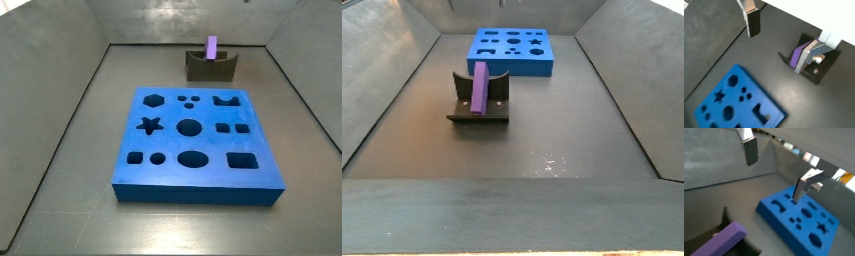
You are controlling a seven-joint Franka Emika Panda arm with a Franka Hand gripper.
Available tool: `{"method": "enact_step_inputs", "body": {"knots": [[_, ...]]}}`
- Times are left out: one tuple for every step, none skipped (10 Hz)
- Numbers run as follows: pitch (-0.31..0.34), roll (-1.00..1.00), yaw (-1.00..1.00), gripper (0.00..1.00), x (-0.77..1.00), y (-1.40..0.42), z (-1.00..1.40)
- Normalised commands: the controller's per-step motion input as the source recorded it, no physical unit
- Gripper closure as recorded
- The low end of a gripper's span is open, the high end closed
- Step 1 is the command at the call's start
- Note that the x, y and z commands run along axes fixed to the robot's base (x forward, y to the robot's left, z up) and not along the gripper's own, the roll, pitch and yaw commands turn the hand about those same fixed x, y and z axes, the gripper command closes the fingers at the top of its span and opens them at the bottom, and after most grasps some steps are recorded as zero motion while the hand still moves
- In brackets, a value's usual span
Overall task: Pick up the double-square object. Move up. Rotate the double-square object. Place the double-square object on the fixture. Regrasp the double-square object. Move to above the board. Insert the double-square object.
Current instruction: Regrasp the double-square object.
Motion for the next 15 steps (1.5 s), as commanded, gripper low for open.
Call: {"method": "enact_step_inputs", "body": {"knots": [[0.036,1.0,0.01,0.0,-0.03,-0.03,0.01],[0.033,1.0,0.01,0.0,-0.04,-0.03,0.01],[0.026,1.0,0.01,0.0,-0.04,-0.03,0.01],[0.021,1.0,0.01,0.0,-0.04,-0.03,0.01],[0.014,1.0,0.01,0.0,-0.04,-0.03,0.01],[0.009,1.0,0.01,0.0,-0.03,-0.02,0.01],[0.005,1.0,0.02,0.0,-0.03,-0.02,0.01],[0.002,1.0,0.02,0.0,-0.03,-0.02,0.01],[0.003,1.0,0.02,0.0,-0.03,-0.02,0.01],[0.007,1.0,0.02,0.0,-0.02,-0.02,0.02],[0.011,1.0,0.02,0.0,-0.01,-0.02,0.02],[0.016,1.0,0.02,0.0,0.0,-0.03,0.01],[0.025,1.0,0.03,0.0,0.02,-0.03,-0.01],[0.033,1.0,0.03,0.0,0.04,-0.03,-0.01],[0.041,1.0,0.03,0.0,0.04,-0.03,-0.01]]}}
